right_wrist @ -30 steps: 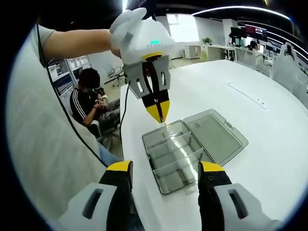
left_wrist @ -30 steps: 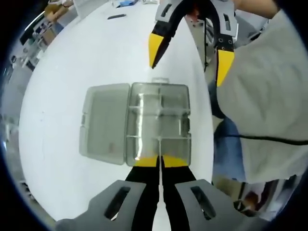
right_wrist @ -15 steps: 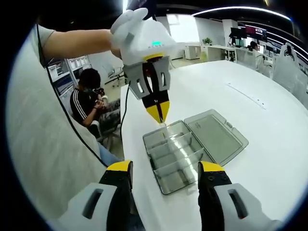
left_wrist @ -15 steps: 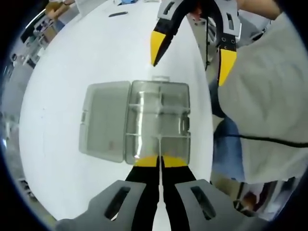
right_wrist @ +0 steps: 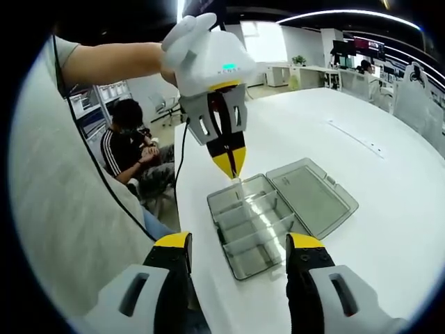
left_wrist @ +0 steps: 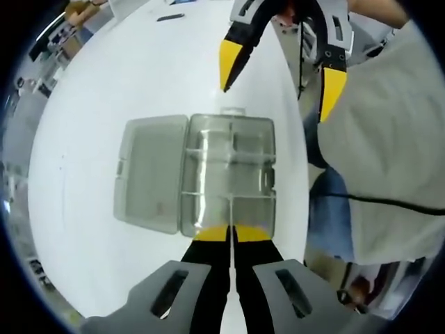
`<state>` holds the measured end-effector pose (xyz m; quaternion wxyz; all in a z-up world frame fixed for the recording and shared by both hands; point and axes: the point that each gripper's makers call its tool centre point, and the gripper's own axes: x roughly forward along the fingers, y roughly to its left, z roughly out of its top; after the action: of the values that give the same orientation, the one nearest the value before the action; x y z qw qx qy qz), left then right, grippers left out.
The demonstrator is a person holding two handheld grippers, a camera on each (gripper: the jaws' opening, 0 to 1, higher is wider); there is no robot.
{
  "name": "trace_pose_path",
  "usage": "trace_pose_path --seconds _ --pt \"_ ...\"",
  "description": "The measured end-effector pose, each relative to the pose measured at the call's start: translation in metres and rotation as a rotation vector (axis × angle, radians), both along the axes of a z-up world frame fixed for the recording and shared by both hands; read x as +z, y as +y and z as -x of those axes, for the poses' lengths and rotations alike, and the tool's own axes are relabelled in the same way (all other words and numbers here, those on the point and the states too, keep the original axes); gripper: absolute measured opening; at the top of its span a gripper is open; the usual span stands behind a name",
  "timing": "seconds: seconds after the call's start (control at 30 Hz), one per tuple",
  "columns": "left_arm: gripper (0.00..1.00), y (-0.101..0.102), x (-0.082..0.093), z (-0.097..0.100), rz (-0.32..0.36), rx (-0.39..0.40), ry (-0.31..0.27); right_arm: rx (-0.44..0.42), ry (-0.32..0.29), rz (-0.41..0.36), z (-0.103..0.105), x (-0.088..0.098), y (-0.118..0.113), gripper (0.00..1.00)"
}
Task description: Insert the divider into the dual guide fixture by aligning both edges with the guide slots and pushing it downward to the bottom, including one-sided entry, uneven engagement, binding, and posture correction.
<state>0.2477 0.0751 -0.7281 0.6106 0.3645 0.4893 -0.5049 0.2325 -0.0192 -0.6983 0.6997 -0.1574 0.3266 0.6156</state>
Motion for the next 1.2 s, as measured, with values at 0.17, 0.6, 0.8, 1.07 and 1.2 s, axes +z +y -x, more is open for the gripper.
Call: trace_pose_path --seconds 0.17,0.6,0.8,1.07,1.2 --pt "0.0 0.0017 -0.0004 0.0003 -0.009 0.001 0.001 0.002 -0.001 0.002 0.0005 -0.0001 0.0002 0.51" --pt "0.0 0.0025 -0.0012 -0.0001 -0.018 0.007 -0.009 -0.003 -0.001 0.001 0.0027 0.0002 -0.0028 0.51" --pt "0.0 -0.0006 0.0018 -0.0011 -0.006 0.022 -0.009 -0.003 -0.001 0.001 0.0034 -0.0003 -0.0027 0.51" --pt "0.0 -0.0019 -0.0003 -0.0007 -0.014 0.014 -0.007 -0.006 0.001 -0.002 0.0038 -0.0001 -0.0029 0.51" --pt "0.0 -0.0019 -0.0003 -0.0009 -0.02 0.014 -0.007 -0.008 0.002 -0.003 0.0038 -0.0002 -0.0037 0.51"
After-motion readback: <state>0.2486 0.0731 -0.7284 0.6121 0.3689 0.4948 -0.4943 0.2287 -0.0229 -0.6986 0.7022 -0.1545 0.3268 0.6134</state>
